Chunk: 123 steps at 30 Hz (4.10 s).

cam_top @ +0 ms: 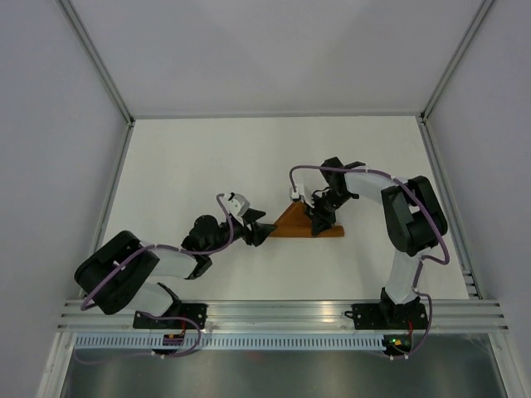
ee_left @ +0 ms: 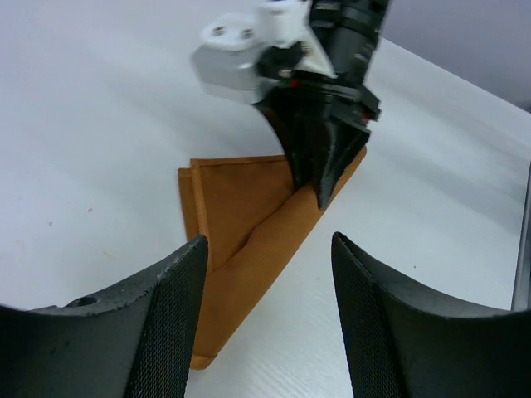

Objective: Fold the napkin, place the utensils inside, and roll it up
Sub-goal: Roll the napkin with the utensil

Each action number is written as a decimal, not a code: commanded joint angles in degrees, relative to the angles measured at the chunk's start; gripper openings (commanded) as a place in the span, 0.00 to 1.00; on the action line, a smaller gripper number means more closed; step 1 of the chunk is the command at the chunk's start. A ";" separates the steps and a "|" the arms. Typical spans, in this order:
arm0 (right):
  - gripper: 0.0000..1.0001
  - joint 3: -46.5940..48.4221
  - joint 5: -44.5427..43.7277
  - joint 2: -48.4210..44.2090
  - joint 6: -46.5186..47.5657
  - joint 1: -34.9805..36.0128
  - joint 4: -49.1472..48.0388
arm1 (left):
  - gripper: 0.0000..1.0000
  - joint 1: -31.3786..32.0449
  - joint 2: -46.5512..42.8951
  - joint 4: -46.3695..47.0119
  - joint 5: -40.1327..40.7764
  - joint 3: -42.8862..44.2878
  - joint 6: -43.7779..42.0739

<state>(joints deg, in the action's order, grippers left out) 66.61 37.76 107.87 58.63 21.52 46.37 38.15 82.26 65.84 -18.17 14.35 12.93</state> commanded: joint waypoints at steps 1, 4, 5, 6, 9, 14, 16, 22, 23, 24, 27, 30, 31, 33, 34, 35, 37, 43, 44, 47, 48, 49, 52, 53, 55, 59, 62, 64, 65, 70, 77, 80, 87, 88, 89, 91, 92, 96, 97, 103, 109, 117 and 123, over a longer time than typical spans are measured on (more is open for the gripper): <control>0.00 1.14 -3.22 8.82 4.30 -1.21 8.99 | 0.66 6.57 -1.93 -0.08 9.63 2.34 -12.73; 0.00 4.58 -2.87 12.43 4.56 -1.74 11.19 | 0.66 10.80 0.34 -6.06 12.02 5.94 -20.03; 0.00 5.97 -2.60 13.23 4.65 -1.92 12.42 | 0.66 11.76 1.23 -7.64 12.72 7.78 -23.35; 0.00 6.60 -2.43 13.85 4.74 -2.09 12.86 | 0.66 13.60 2.28 -10.18 14.03 8.76 -24.87; 0.00 8.18 -2.08 16.04 4.30 -2.36 13.92 | 0.67 16.59 6.24 -14.58 15.18 12.01 -29.79; 0.00 9.68 -2.07 17.28 2.81 -2.53 14.45 | 0.68 21.17 14.05 -19.35 18.00 17.02 -37.34; 0.00 10.03 -2.42 17.81 2.19 -2.62 14.19 | 0.69 22.67 15.73 -20.14 20.63 17.99 -38.85; 0.00 10.29 -2.60 18.51 1.75 -2.89 14.27 | 0.76 23.37 19.51 -20.75 22.48 20.01 -42.02; 0.01 10.38 -2.60 18.51 1.66 -2.97 14.28 | 0.77 23.37 19.95 -21.37 22.13 20.36 -42.63; 0.00 10.38 -2.69 18.51 1.75 -3.06 14.28 | 0.77 23.72 21.00 -21.81 22.56 20.80 -43.07; 0.01 10.65 -2.78 18.77 1.49 -3.15 14.36 | 0.77 23.99 22.24 -22.25 23.18 22.03 -44.04; 0.01 11.26 -2.69 19.21 1.31 -3.32 14.98 | 0.73 24.08 23.47 -24.70 22.05 23.53 -44.13; 0.00 11.26 -2.60 19.30 1.22 -3.24 15.15 | 0.71 24.08 24.00 -25.49 21.69 24.31 -44.04; 0.01 11.52 -2.60 19.65 1.22 -3.24 15.33 | 0.60 24.08 24.44 -28.38 20.38 24.93 -43.52; 0.01 11.53 -2.51 19.65 1.31 -3.32 15.50 | 0.55 24.08 24.79 -29.27 19.85 25.72 -43.17; 0.00 11.70 -2.51 19.65 1.31 -3.32 15.59 | 0.45 24.08 24.97 -30.33 18.89 26.08 -42.47; 0.00 11.70 -2.51 19.74 1.22 -3.32 15.42 | 0.35 24.08 25.32 -32.96 18.44 27.13 -41.67; 0.16 11.26 -2.51 18.87 0.17 -3.32 14.63 | 0.08 24.08 27.07 -39.73 12.64 29.94 -38.77; 0.20 10.91 -2.51 18.60 -0.01 -3.41 14.45 | 0.03 24.08 27.25 -40.52 11.24 30.30 -38.25; 0.33 10.04 -2.43 16.41 -1.24 -3.50 13.22 | 0.02 23.81 28.13 -43.60 9.21 31.79 -36.66; 0.39 9.77 -2.34 15.10 -2.20 -3.59 12.79 | 0.02 23.55 28.74 -44.48 7.21 32.23 -36.05; 0.42 9.59 -2.34 14.21 -2.81 -3.68 11.74 | 0.02 23.29 28.92 -45.18 6.32 33.02 -35.35; 0.48 8.45 -2.16 10.44 -4.83 -4.20 9.54 | 0.02 22.06 29.71 -46.68 2.37 33.81 -32.54; 0.53 7.49 -2.25 7.90 -5.54 -4.46 8.48 | 0.02 21.36 29.98 -47.64 0.87 34.08 -31.92; 0.55 5.47 -3.12 4.99 -8.26 -4.82 4.80 | 0.02 20.74 30.77 -48.79 -0.71 34.87 -30.77; 0.58 1.16 -5.75 -4.57 -15.53 -5.87 -4.69 | 0.02 18.63 31.99 -52.56 -4.58 36.97 -28.49; 0.59 -2.60 -7.95 -10.64 -20.03 -7.45 -12.16 | 0.02 17.58 32.52 -54.85 -6.34 38.12 -27.69; 0.60 -6.38 -9.10 -13.82 -21.71 -7.98 -17.68 | 0.02 17.13 32.96 -56.95 -7.14 39.26 -27.00; 0.60 -7.53 -9.98 -16.79 -21.98 -8.42 -18.85 | 0.02 16.70 33.49 -57.75 -7.92 39.70 -26.82; 0.60 -16.13 -12.44 -25.15 -21.89 -8.42 -25.97 | 0.02 15.03 35.42 -61.96 -10.39 42.51 -25.15; 0.61 -26.87 -12.45 -38.94 -19.35 -8.42 -30.37 | 0.02 12.39 36.74 -64.95 -16.35 44.36 -23.56; 0.61 -30.91 -11.92 -44.39 -17.68 -8.42 -31.34 | 0.02 11.25 37.88 -67.15 -18.73 45.50 -22.77; 0.63 -37.60 -7.62 -52.32 -13.55 -7.98 -29.94 | 0.02 9.66 41.22 -71.81 -20.94 49.54 -21.19; 0.63 -37.78 -7.26 -52.59 -12.76 -7.72 -29.15 | 0.02 9.40 41.40 -72.43 -21.29 49.90 -21.02; 0.63 -37.95 -7.00 -52.59 -11.27 -7.02 -28.19 | 0.02 9.31 41.93 -72.61 -21.55 50.51 -20.67; 0.63 -38.83 -7.87 -52.50 -10.73 -5.01 -28.35 | 0.02 8.96 42.19 -73.49 -21.81 51.04 -20.31; 0.63 -39.18 -8.57 -52.50 -10.56 -4.12 -28.70 | 0.02 8.87 42.54 -73.75 -21.99 51.22 -20.14; 0.62 -42.78 -14.18 -53.12 -9.94 1.59 -32.30 | 0.02 8.17 43.51 -75.51 -22.43 52.97 -19.00; 0.63 -43.40 -15.07 -53.38 -9.85 3.77 -33.00 | 0.02 7.91 43.77 -76.21 -23.13 53.32 -18.82; 0.62 -47.27 -20.88 -50.67 -7.39 7.74 -39.77 | 0.02 7.11 45.71 -77.71 -24.80 55.17 -17.76; 0.58 -47.62 -23.43 -48.20 -6.08 9.76 -41.80 | 0.04 6.94 46.85 -79.20 -25.59 56.49 -17.15; 0.55 -47.36 -25.98 -45.13 -4.67 11.88 -42.41 | 0.06 6.50 47.56 -81.49 -27.00 58.16 -17.06; 0.57 -47.19 -28.00 -45.29 -5.63 14.16 -44.52 | 0.07 5.88 48.35 -82.72 -27.97 58.78 -17.06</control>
<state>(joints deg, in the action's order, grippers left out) 19.27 11.68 62.67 53.19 34.89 2.79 44.23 124.77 -4.86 -53.69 76.01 -3.92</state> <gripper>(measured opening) 0.559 0.230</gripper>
